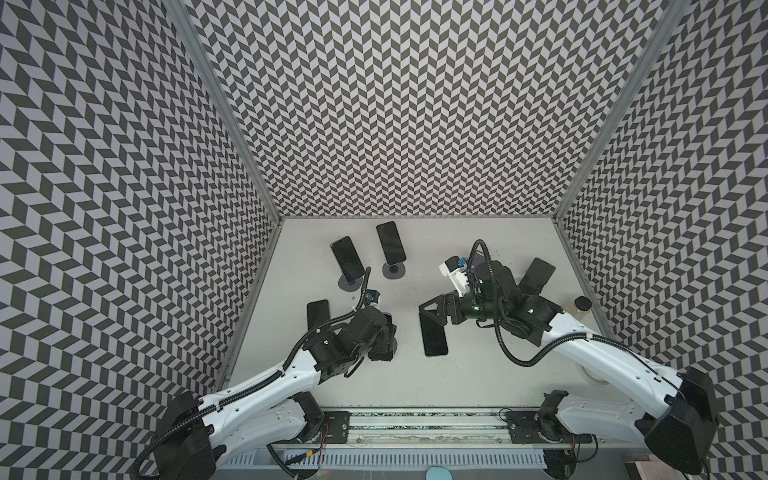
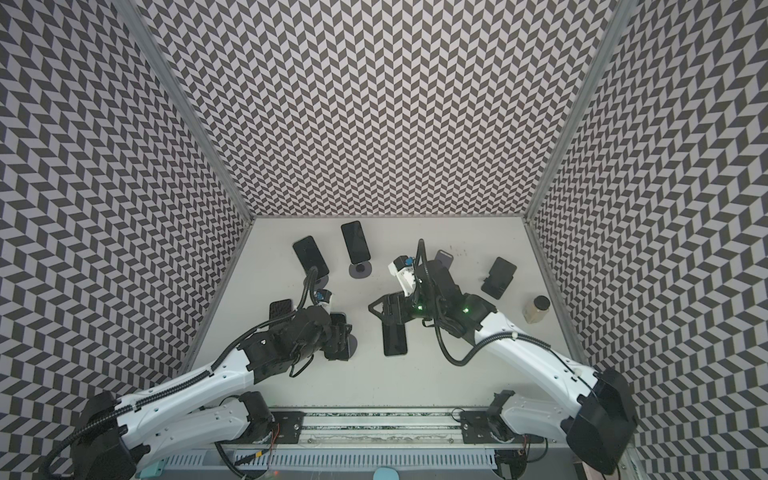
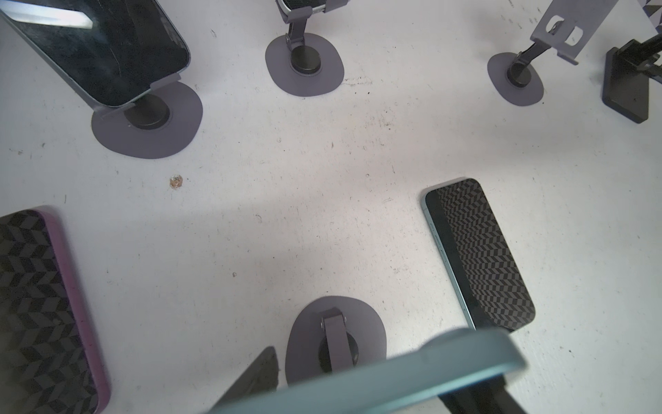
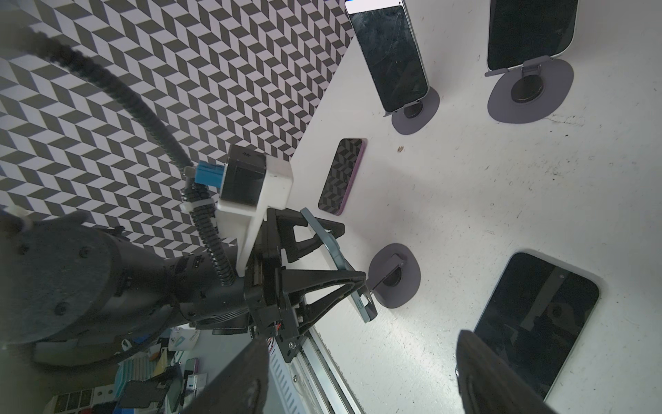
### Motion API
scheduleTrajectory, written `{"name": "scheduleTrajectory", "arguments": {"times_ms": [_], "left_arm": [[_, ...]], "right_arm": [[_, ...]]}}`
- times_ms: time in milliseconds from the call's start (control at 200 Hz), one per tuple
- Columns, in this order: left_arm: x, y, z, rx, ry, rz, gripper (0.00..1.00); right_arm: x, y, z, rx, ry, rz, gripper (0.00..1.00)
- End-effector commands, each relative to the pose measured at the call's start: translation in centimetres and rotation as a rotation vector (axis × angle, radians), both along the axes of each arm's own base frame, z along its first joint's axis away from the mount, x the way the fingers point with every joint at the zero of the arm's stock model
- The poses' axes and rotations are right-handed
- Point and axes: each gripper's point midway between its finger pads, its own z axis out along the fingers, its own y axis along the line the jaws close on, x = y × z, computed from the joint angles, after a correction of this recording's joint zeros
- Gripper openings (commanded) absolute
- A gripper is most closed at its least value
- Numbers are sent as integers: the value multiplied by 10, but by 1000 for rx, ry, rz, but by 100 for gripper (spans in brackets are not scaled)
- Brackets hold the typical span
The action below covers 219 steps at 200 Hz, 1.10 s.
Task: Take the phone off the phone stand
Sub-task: 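Lift the teal-edged phone upward off its round stand with the left gripper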
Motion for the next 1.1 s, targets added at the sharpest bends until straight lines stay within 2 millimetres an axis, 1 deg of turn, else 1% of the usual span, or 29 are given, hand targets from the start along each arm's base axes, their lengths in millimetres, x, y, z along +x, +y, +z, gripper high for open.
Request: {"name": "scheduleTrajectory", "arguments": {"times_ms": [0,406,501,726,1091], "left_arm": [[7,-1,25,-55,-49,35,69],[7,-5,43,-92,-55,28,67],[8,-6,47,-99,-58,30,67],[9,-7,60,-121,-70,35,67],[13,-7,94,-149,-121,42,66]], "right_arm": [[1,0,21,55,-50,0,80],[-4,-3,19,66,-39,-4,80],[-5,-3,16,63,-33,-4,80],[-4,-1,19,71,-34,2,79],[-4,1,18,77,-25,3,79]]}}
